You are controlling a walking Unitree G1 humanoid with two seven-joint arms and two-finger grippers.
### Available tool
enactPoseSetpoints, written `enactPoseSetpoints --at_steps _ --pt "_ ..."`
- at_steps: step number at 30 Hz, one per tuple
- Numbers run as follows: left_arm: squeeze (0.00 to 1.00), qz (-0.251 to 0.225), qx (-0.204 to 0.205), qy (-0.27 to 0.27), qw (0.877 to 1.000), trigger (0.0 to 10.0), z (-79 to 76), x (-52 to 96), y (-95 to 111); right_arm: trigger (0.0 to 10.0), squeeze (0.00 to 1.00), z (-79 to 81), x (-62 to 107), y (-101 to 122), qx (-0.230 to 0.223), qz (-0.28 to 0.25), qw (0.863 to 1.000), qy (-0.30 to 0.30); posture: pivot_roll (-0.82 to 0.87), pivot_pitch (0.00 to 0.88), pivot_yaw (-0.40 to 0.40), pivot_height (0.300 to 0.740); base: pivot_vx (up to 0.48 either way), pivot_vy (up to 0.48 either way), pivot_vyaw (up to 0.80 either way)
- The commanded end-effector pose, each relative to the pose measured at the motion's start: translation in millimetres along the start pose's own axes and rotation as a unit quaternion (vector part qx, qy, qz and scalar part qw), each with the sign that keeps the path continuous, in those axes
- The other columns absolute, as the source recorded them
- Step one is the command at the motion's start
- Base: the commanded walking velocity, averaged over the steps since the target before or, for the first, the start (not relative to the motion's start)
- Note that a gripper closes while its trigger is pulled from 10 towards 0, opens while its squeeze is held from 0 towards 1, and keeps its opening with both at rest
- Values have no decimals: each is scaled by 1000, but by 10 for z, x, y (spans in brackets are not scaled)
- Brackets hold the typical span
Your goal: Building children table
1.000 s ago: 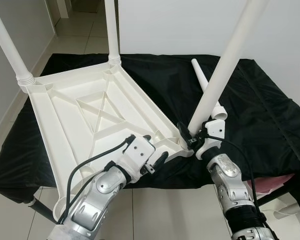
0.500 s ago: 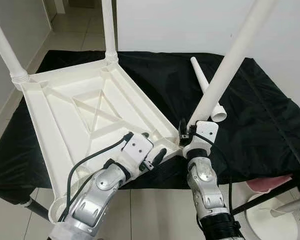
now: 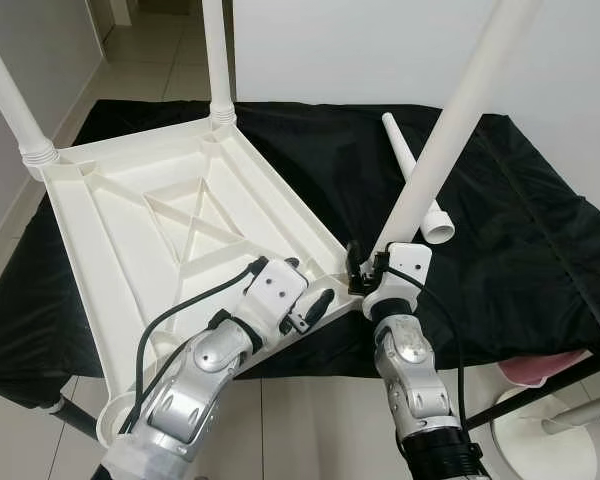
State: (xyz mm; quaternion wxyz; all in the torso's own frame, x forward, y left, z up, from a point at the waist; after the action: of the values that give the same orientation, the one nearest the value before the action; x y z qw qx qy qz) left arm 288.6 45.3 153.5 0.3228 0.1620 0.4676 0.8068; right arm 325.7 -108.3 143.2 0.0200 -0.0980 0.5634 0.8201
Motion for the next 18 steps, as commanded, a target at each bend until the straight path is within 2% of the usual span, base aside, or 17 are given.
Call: enactPoseSetpoints --at_steps 1,2,3,8,10,13,18 --pt "0 -5 -7 -12 1000 10000 -27 -13 35 10000 941 0 9 -39 -1 9 1000 11 49 65 -42 740 0 0 0" --pt "0 -8 -6 -14 1000 10000 -36 -15 51 10000 0 -17 6 -21 1 9 1000 21 48 65 -43 740 0 0 0" --pt "0 -8 -6 -14 1000 10000 -36 -15 51 10000 0 -17 6 -21 1 9 1000 21 48 65 -43 740 0 0 0" --pt "0 -14 -12 -30 999 10000 -66 -16 96 10000 0 -136 -17 86 15 26 995 100 38 65 -44 740 0 0 0" --pt "0 -16 -13 -35 999 10000 -76 -17 106 10000 0 -163 -32 120 20 24 993 110 35 65 -44 740 0 0 0" --pt "0 -22 -18 -50 998 10000 -120 -16 139 10000 0 -249 -92 210 26 37 987 152 34 64 -45 740 0 0 0" --pt "0 -28 -22 -58 998 10000 -161 -29 181 10000 0 -341 -112 217 50 73 974 207 28 62 -42 740 0 0 0"
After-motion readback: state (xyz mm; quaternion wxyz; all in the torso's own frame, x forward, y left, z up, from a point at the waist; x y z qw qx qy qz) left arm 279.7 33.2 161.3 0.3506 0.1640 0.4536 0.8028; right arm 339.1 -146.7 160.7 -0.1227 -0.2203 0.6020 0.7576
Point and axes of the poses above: a point about 5 cm out from each wrist's last joint towards the gripper, its own x axis pointing back from the gripper into the wrist, its own y axis along the axis of the wrist's last joint, z = x × y, the point moved 2 cm from there along -x, pointing out of the wrist towards the gripper, and after that the axes turned 15 degrees about -x, right-handed, at the moved point
